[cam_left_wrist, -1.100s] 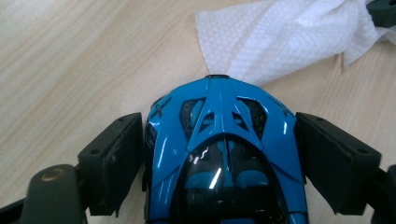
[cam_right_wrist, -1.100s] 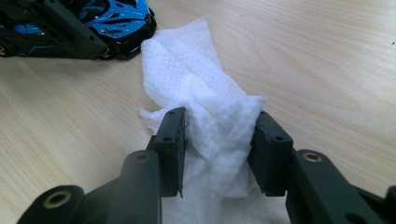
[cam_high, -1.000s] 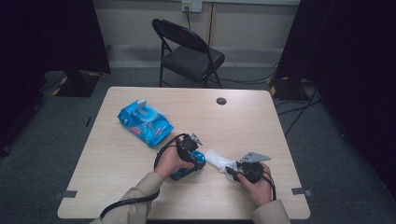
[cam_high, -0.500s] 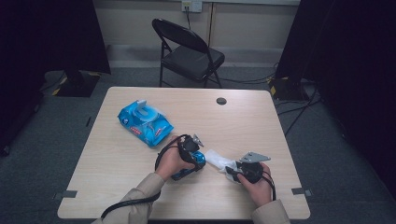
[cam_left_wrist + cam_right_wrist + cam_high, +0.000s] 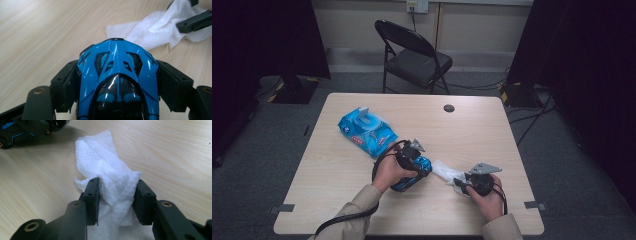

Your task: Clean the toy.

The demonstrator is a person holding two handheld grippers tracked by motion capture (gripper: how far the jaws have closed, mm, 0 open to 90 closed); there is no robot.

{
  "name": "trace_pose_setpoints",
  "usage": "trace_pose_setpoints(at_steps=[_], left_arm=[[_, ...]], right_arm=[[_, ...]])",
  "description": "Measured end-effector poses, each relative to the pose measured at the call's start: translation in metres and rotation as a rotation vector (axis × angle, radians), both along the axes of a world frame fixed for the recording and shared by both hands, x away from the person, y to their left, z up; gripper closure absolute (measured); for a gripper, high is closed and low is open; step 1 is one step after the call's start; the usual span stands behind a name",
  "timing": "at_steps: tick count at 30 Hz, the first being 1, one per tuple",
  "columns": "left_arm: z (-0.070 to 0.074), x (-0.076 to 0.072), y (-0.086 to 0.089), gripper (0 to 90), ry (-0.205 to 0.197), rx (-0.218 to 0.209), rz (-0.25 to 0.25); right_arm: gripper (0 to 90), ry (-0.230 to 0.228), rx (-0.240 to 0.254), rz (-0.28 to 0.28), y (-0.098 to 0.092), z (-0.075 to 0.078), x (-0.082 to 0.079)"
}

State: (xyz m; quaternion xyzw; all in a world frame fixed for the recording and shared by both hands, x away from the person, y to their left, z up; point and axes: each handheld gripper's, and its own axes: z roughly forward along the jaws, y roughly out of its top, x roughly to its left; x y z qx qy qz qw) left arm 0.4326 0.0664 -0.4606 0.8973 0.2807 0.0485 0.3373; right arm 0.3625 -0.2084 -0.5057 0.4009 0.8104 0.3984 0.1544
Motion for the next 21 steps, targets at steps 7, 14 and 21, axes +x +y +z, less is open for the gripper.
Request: trace_pose_setpoints(at_steps=[7,14,21], left_arm=[[0.017,-0.004,0.016,26.2,-0.043,-0.065,0.016],[0.025,-0.005,0.029,26.4,-0.047,-0.109,0.035],[0.033,-0.006,0.034,26.4,-0.051,-0.149,0.043]], right_arm=[[65.7,-0.001,0.000,0.002,0.002,0.002,0.000],[47.3,-0.036,0.020,0.008,0.002,0.015,-0.002],[68.5,-0.003,0.061,-0.053,-0.013,0.038,-0.009]])
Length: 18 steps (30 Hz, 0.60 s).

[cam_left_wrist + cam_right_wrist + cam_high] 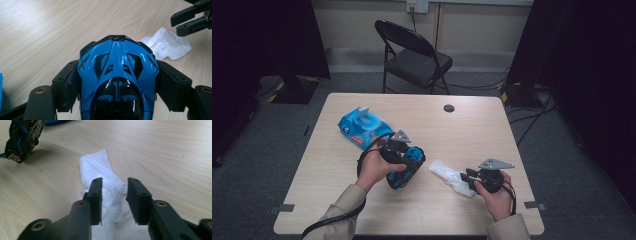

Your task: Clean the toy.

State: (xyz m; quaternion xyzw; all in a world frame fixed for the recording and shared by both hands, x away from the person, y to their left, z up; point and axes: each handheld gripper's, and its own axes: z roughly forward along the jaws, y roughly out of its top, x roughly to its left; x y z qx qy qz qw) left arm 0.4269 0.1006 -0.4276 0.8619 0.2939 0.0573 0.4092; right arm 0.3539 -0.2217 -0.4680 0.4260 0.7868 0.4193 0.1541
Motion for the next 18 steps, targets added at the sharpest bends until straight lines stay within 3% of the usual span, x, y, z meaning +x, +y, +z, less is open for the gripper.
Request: trace_pose_setpoints(at_steps=[2,7,12,14,16,18], left_arm=[[0.003,0.000,0.001,26.4,-0.008,-0.010,0.001],[0.007,0.000,0.001,26.4,-0.010,-0.038,0.002],[0.007,-0.002,0.000,26.4,-0.004,-0.056,-0.006],[0.007,-0.003,0.001,26.4,-0.003,-0.061,-0.012],[0.008,-0.005,0.001,26.4,-0.009,-0.057,-0.022],[0.010,-0.007,0.001,26.4,-0.009,-0.062,-0.027]], right_arm=[[69.3,-0.004,-0.023,-0.004,-0.002,0.000,-0.001],[64.3,0.008,-0.021,0.028,0.006,-0.012,0.000],[52.1,0.006,-0.100,0.054,0.021,-0.027,0.000],[52.1,-0.002,-0.169,0.065,0.026,-0.032,0.000],[54.8,-0.002,-0.152,0.055,0.028,-0.034,0.001],[66.8,-0.006,-0.149,0.041,0.028,-0.034,0.002]])
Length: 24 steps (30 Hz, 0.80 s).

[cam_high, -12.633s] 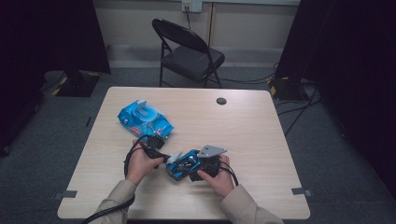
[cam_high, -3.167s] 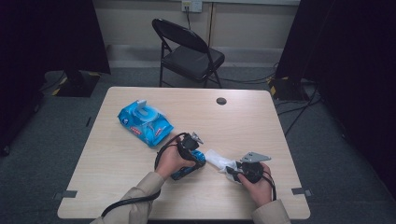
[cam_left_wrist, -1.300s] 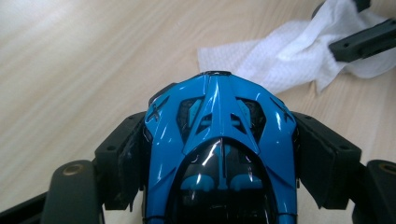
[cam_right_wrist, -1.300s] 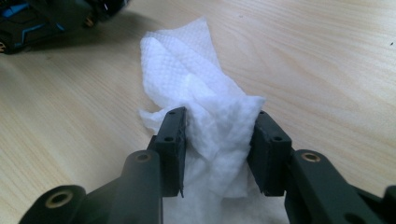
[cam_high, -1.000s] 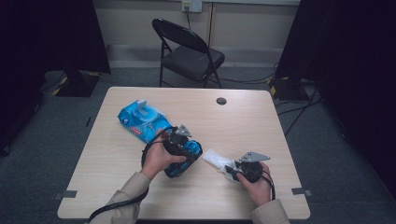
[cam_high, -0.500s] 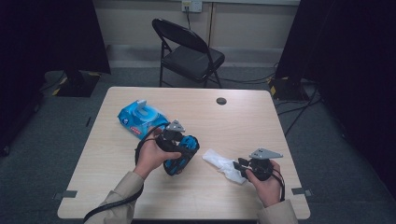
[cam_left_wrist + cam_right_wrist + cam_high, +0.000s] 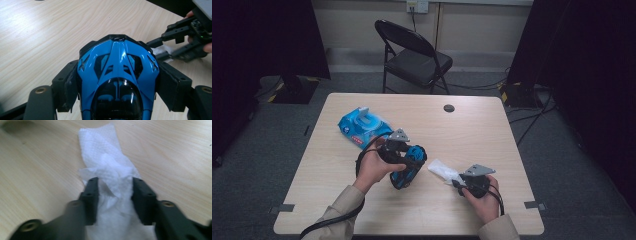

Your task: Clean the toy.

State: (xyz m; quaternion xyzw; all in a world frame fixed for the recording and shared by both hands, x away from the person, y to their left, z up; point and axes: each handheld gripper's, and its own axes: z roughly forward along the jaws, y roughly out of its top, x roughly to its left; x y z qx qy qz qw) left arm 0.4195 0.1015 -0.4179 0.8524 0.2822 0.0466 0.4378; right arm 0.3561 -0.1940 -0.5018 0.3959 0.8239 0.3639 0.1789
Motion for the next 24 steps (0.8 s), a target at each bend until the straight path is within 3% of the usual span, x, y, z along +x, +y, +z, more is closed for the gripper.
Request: trace_pose_setpoints(at_steps=[2,4,9,18,24], left_arm=[[0.0021,-0.0016,0.0014,26.4,-0.004,-0.005,-0.007],[0.0031,-0.0030,0.0022,26.4,-0.012,-0.001,-0.011],[0.0016,-0.0019,0.0019,26.5,-0.020,0.008,-0.019],[0.0024,-0.0013,0.0001,26.5,-0.030,0.016,-0.019],[0.0013,-0.0005,-0.0051,26.5,-0.042,0.020,-0.025]], right_arm=[[78.7,0.005,0.007,-0.011,-0.0016,0.0005,0.0018],[82.3,0.018,0.013,-0.004,-0.0028,0.0011,0.0031],[82.3,0.029,0.071,-0.021,-0.0064,0.0040,0.0061],[82.5,0.011,0.117,-0.004,-0.0088,0.0090,0.0053],[82.6,0.014,0.118,0.008,-0.0077,0.0083,0.0055]])
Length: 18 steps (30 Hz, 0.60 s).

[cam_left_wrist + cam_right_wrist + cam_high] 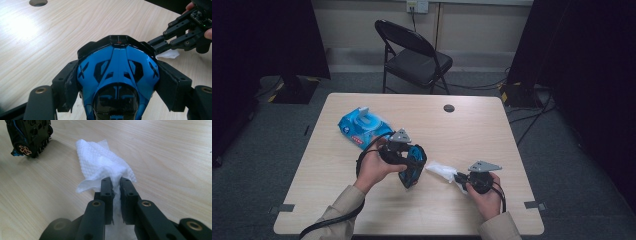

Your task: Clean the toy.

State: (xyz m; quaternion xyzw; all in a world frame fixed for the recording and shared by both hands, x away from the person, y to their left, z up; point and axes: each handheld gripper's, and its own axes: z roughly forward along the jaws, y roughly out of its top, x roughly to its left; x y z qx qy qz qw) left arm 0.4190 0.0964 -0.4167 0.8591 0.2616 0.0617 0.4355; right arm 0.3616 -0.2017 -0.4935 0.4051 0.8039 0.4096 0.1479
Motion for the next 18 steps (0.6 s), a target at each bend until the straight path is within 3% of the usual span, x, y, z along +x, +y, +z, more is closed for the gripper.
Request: trace_pose_setpoints(at_steps=[8,18], left_arm=[[-0.0002,0.0003,-0.0103,26.6,-0.021,0.013,-0.013],[0.0024,0.0006,-0.0035,26.6,-0.017,-0.028,-0.007]], right_arm=[[82.6,0.005,0.012,0.008,0.0010,-0.0009,0.0001],[83.0,-0.011,0.053,0.010,-0.0024,0.0055,0.0001]])
